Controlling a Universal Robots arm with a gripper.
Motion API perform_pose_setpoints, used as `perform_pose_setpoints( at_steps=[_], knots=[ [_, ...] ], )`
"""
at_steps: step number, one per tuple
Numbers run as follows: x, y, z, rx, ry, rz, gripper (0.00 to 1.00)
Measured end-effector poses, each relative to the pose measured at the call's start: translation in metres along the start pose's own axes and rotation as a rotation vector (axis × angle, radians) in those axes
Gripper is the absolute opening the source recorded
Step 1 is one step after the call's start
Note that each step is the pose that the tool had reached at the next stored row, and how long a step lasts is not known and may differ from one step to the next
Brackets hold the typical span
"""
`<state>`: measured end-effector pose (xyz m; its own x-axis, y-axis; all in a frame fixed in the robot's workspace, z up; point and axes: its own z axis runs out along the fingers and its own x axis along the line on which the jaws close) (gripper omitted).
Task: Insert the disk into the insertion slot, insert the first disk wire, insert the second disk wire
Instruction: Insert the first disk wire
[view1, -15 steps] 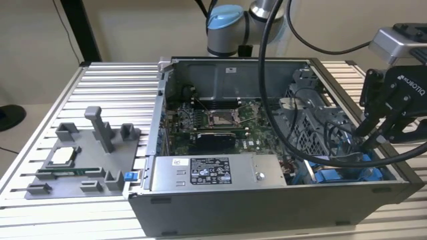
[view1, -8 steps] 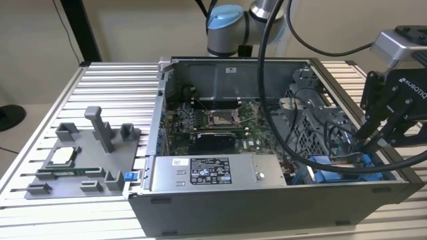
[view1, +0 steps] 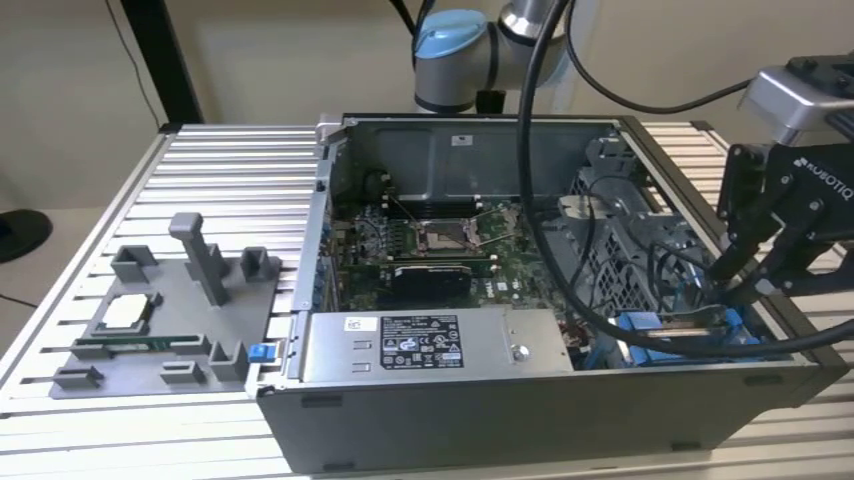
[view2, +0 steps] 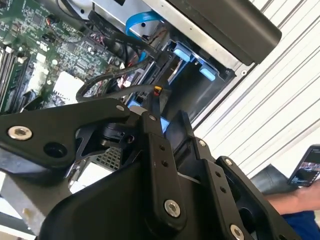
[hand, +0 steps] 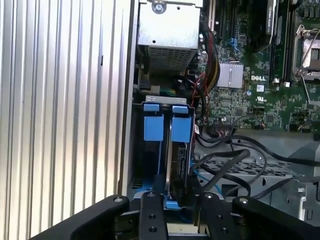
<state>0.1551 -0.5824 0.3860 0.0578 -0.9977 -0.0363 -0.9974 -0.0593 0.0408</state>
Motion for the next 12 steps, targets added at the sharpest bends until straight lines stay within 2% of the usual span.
perform_pose_setpoints(
  at_steps=[3, 6, 8, 10, 12],
  knots=[
    [0.0, -0.0001, 0.0018, 0.0159, 0.0019, -0.03, 1.0],
    [0.0001, -0.0001, 0.003, 0.0214, -0.004, -0.035, 1.0],
    [0.0001, 0.0003, 0.0034, 0.0243, -0.0144, -0.035, 1.0],
    [0.0001, 0.0004, 0.0037, 0.0285, -0.0302, -0.036, 1.0],
    [0.0001, 0.0006, 0.004, 0.0326, -0.0388, -0.036, 1.0]
  ],
)
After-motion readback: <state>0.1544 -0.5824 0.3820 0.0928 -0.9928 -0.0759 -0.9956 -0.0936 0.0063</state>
